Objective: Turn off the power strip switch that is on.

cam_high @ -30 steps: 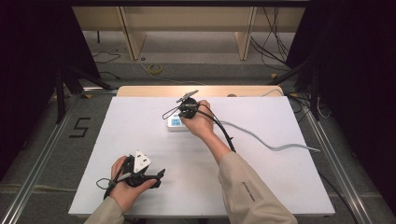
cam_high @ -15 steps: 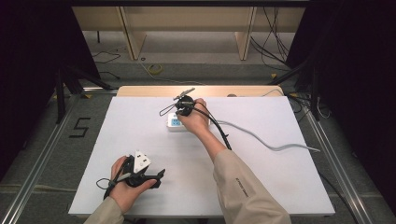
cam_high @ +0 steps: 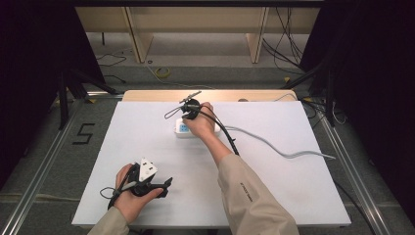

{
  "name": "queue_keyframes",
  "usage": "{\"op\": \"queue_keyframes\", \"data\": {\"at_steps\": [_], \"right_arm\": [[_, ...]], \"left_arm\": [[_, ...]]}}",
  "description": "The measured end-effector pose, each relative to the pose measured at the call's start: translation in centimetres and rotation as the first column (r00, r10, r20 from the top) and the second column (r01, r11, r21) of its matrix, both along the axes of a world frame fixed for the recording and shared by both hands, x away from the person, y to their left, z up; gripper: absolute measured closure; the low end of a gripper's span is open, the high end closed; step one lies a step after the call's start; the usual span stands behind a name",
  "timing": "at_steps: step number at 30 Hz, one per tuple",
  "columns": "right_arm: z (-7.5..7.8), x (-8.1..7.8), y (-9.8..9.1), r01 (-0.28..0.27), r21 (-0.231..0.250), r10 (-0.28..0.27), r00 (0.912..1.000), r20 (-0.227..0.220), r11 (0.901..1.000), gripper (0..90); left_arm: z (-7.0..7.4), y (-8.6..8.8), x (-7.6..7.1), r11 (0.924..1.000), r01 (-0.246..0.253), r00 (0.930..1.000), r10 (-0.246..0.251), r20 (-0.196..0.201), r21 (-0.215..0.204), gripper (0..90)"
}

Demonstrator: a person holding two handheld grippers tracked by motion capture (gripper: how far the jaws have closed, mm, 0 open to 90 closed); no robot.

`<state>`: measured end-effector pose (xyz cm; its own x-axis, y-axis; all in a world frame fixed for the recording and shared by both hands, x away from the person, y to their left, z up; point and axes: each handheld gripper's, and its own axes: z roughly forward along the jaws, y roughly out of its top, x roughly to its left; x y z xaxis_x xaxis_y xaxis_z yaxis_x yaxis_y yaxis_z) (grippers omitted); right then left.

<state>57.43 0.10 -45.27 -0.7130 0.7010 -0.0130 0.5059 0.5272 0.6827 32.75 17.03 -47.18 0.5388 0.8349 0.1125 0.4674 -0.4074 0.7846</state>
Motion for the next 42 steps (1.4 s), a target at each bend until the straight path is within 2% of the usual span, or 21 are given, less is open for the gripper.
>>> {"op": "queue_keyframes", "data": {"at_steps": [11,25,34,42], "right_arm": [[-0.49,0.27,0.15,0.014,-0.002,-0.014,0.9999,-0.01,0.9999,90.0],[-0.72,0.41,0.4,0.003,-0.016,-0.003,1.0,0.004,0.9999,90.0],[-0.73,0.28,0.63,0.017,-0.037,-0.017,0.9999,-0.002,0.9992,90.0],[-0.82,0.15,0.68,0.025,-0.031,-0.025,0.9996,0.012,0.9992,90.0]], "left_arm": [[-0.05,-0.03,0.02,1.0,0.0,1.0,0.0,-0.001,-0.004,14.0],[-0.08,-0.04,0.02,1.0,0.0,1.0,0.0,-0.001,-0.004,14.0],[-0.03,-0.1,-0.06,1.0,0.004,1.0,-0.004,0.0,0.003,14.0],[-0.07,-0.05,-0.09,1.0,0.002,1.0,-0.002,-0.003,0.004,13.9]]}}
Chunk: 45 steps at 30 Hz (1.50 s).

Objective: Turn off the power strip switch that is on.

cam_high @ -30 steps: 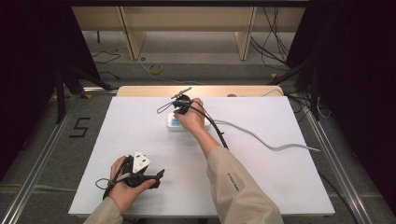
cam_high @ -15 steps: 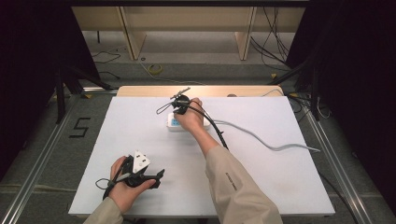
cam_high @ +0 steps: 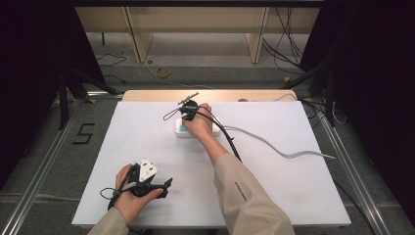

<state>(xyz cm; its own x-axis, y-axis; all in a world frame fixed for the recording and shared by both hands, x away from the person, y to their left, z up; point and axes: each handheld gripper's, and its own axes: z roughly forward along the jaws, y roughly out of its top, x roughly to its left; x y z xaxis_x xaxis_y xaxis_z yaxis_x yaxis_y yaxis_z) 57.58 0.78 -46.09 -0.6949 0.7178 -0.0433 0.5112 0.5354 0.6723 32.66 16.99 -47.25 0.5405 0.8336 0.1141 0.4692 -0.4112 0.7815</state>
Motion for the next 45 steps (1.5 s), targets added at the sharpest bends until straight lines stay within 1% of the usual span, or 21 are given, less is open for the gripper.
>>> {"op": "queue_keyframes", "data": {"at_steps": [3,10,15,16,18,19,20,21,23,24,26,29,30,32,33,37,41,42,43,45], "right_arm": [[0.0,0.0,-0.1,0.004,0.009,-0.004,1.0,-0.007,1.0,90.0],[0.0,-0.1,-0.1,0.007,0.013,-0.007,1.0,-0.002,0.9999,90.0],[0.0,-0.1,0.0,0.003,0.0,-0.003,1.0,0.008,1.0,90.0],[0.2,-0.2,-0.1,0.004,0.012,-0.005,0.9999,0.015,0.9999,90.0],[0.6,-0.3,-0.3,-0.001,0.001,0.001,0.9998,0.02,1.0,90.0],[0.7,-0.4,-0.5,-0.007,0.005,0.006,0.9996,0.026,1.0,89.5],[0.8,-0.5,-0.7,-0.001,0.012,0.001,0.9997,0.023,0.9999,88.7],[0.9,-0.6,-1.0,-0.005,0.013,0.005,0.9997,0.022,0.9999,87.1],[1.0,-0.9,-1.5,-0.019,0.014,0.019,0.9998,0.006,0.9997,84.9],[1.0,-1.0,-1.9,-0.025,0.013,0.025,0.9996,0.009,0.9996,84.3],[1.2,-1.4,-2.6,-0.021,0.027,0.021,0.9998,0.003,0.9994,82.4],[1.7,-2.4,-3.7,-0.042,0.049,0.042,0.9991,-0.006,0.9979,78.6],[1.8,-2.6,-4.0,-0.04,0.055,0.041,0.9991,-0.014,0.9977,77.8],[2.1,-3.3,-4.8,-0.056,0.066,0.057,0.9983,-0.01,0.9963,75.6],[2.2,-3.8,-5.2,-0.056,0.079,0.057,0.9983,-0.01,0.9953,74.7],[2.6,-5.5,-7.0,-0.087,0.076,0.087,0.9962,0.006,0.9933,70.0],[2.6,-7.3,-9.3,-0.085,0.079,0.086,0.9963,-0.001,0.9932,66.6],[2.5,-7.6,-9.9,-0.09,0.078,0.09,0.996,0.005,0.9929,65.9],[2.4,-8.1,-10.5,-0.088,0.08,0.088,0.9961,-0.001,0.993,65.0],[2.3,-9.0,-11.7,-0.091,0.087,0.091,0.9958,-0.004,0.992,63.4]], "left_arm": [[0.0,0.0,0.0,1.0,0.0,1.0,0.0,0.001,-0.001,13.9],[0.0,0.0,0.0,1.0,0.0,1.0,0.0,-0.001,0.0,13.9],[0.0,0.0,0.0,1.0,0.001,1.0,-0.001,0.0,0.0,13.9],[0.0,0.1,0.0,1.0,0.0,1.0,0.0,0.0,-0.001,13.9],[0.0,0.1,0.0,1.0,-0.001,1.0,0.001,-0.001,0.0,13.9],[-0.1,0.1,0.0,1.0,-0.001,1.0,0.001,-0.001,0.001,13.9],[-0.1,0.1,0.0,1.0,-0.001,1.0,0.001,-0.001,0.002,13.9],[-0.1,0.1,0.0,1.0,-0.002,1.0,0.002,0.0,0.0,14.0],[-0.1,0.0,0.0,1.0,-0.002,1.0,0.002,0.0,0.002,13.9],[-0.1,0.0,0.0,1.0,-0.002,1.0,0.002,0.0,0.003,13.9],[-0.1,0.0,0.0,1.0,-0.004,1.0,0.004,0.0,0.002,14.0],[-0.1,-0.1,0.0,1.0,-0.005,1.0,0.005,0.001,0.004,14.0],[-0.1,-0.1,0.0,1.0,-0.007,1.0,0.007,0.0,0.004,14.0],[-0.1,0.0,0.0,1.0,-0.008,1.0,0.008,0.0,0.006,14.0],[-0.1,0.0,-0.1,0.9999,-0.007,1.0,0.007,-0.001,0.009,14.0],[-0.1,0.1,-0.1,0.9999,-0.014,0.9999,0.014,-0.003,0.006,14.0],[-0.2,0.1,-0.1,0.9998,-0.016,0.9999,0.016,-0.003,0.01,14.1],[-0.2,0.1,-0.1,0.9998,-0.009,0.9999,0.009,-0.006,0.019,14.0],[-0.2,0.0,-0.1,0.9998,-0.013,0.9999,0.013,-0.005,0.013,14.0],[-0.2,0.1,-0.1,0.9998,-0.013,0.9999,0.013,-0.006,0.015,14.0]]}}
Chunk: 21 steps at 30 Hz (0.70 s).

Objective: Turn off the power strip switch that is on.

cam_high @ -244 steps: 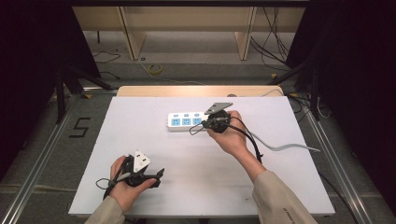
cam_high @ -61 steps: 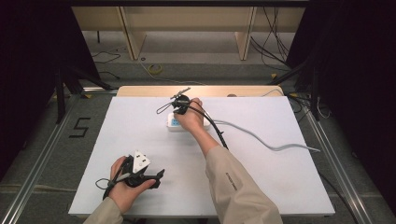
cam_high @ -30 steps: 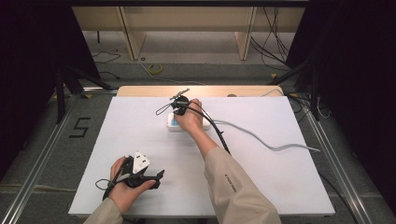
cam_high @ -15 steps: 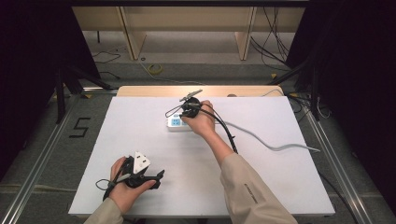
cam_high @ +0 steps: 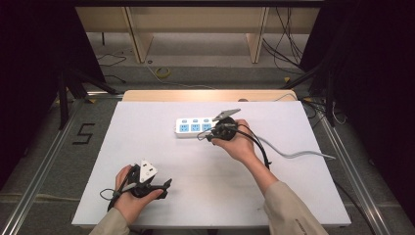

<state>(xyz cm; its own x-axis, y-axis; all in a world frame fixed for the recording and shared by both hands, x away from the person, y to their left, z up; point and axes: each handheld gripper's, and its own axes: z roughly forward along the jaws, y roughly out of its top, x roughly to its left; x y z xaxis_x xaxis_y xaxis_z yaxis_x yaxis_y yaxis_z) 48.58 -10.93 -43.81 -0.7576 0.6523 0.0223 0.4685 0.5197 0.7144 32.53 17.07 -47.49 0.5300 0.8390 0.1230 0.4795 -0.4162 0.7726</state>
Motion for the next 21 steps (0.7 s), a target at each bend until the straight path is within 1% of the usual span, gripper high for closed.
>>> {"op": "queue_keyframes", "data": {"at_steps": [2,6,8,10,12,17,21], "right_arm": [[0.0,-1.0,-1.3,0.008,0.013,-0.008,1.0,0.001,0.9999,62.3],[0.3,-2.9,-3.7,0.006,0.029,-0.007,0.9999,0.008,0.9996,59.1],[0.3,-3.9,-4.7,0.005,0.047,-0.006,0.9998,0.017,0.9989,57.9],[0.2,-4.9,-5.8,0.007,0.044,-0.008,0.9997,0.021,0.999,56.6],[0.0,-6.0,-6.7,0.014,0.047,-0.015,0.9997,0.021,0.9988,55.7],[-0.7,-8.3,-9.0,0.019,0.035,-0.02,0.9995,0.024,0.9992,53.8],[-1.4,-10.1,-10.9,0.02,0.041,-0.022,0.9994,0.028,0.999,53.3]], "left_arm": [[0.0,0.0,0.0,1.0,-0.002,1.0,0.002,-0.002,0.0,14.0],[-0.1,0.0,0.0,1.0,-0.002,1.0,0.002,-0.005,-0.001,14.1],[-0.1,0.0,0.0,1.0,-0.001,1.0,0.001,-0.005,0.002,14.0],[-0.1,0.0,0.0,1.0,-0.008,1.0,0.008,-0.003,-0.005,14.0],[-0.2,0.0,0.0,0.9999,-0.01,0.9999,0.01,-0.005,-0.005,14.1],[-0.2,0.0,0.0,1.0,-0.009,0.9999,0.009,-0.006,-0.003,14.0],[-0.2,0.1,0.0,0.9999,-0.01,0.9999,0.01,-0.006,-0.002,14.0]]}}
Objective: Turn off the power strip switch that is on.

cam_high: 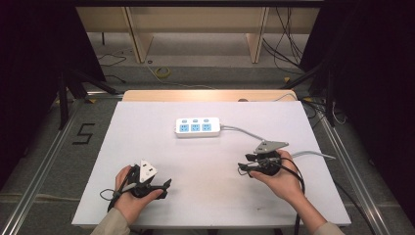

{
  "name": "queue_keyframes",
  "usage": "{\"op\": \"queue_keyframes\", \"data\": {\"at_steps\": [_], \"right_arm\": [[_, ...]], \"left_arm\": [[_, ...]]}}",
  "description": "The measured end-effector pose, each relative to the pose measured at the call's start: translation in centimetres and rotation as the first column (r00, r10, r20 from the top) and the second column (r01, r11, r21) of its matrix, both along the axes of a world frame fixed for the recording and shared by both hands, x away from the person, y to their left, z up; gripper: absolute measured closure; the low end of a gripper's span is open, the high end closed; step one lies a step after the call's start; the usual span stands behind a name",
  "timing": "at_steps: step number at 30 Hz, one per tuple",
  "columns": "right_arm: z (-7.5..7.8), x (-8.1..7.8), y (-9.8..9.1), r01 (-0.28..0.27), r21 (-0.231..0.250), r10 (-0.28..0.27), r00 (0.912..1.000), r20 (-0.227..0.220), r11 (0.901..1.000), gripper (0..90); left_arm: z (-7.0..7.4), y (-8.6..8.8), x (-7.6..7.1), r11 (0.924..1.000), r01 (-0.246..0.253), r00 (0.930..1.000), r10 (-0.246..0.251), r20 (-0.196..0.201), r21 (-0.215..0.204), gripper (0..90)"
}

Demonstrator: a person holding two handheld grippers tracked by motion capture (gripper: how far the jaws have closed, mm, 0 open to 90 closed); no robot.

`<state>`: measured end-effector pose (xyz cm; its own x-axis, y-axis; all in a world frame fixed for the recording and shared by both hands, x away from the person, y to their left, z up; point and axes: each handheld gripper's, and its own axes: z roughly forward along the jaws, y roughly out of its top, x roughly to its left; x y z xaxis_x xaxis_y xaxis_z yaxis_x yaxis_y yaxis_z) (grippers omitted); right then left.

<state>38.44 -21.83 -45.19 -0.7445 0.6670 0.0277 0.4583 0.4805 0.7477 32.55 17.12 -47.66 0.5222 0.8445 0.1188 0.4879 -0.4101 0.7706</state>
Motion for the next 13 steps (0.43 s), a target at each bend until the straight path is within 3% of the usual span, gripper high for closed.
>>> {"op": "queue_keyframes", "data": {"at_steps": [7,13], "right_arm": [[-1.3,-2.6,-2.6,0.03,0.032,-0.03,0.9995,0.002,0.999,52.9],[-1.5,-3.5,-3.8,0.062,0.062,-0.062,0.998,0.01,0.9962,52.4]], "left_arm": [[-0.1,0.0,0.0,1.0,-0.002,1.0,0.002,-0.004,0.002,14.0],[-0.3,0.1,0.3,1.0,-0.008,0.9999,0.008,-0.01,0.004,13.9]]}}
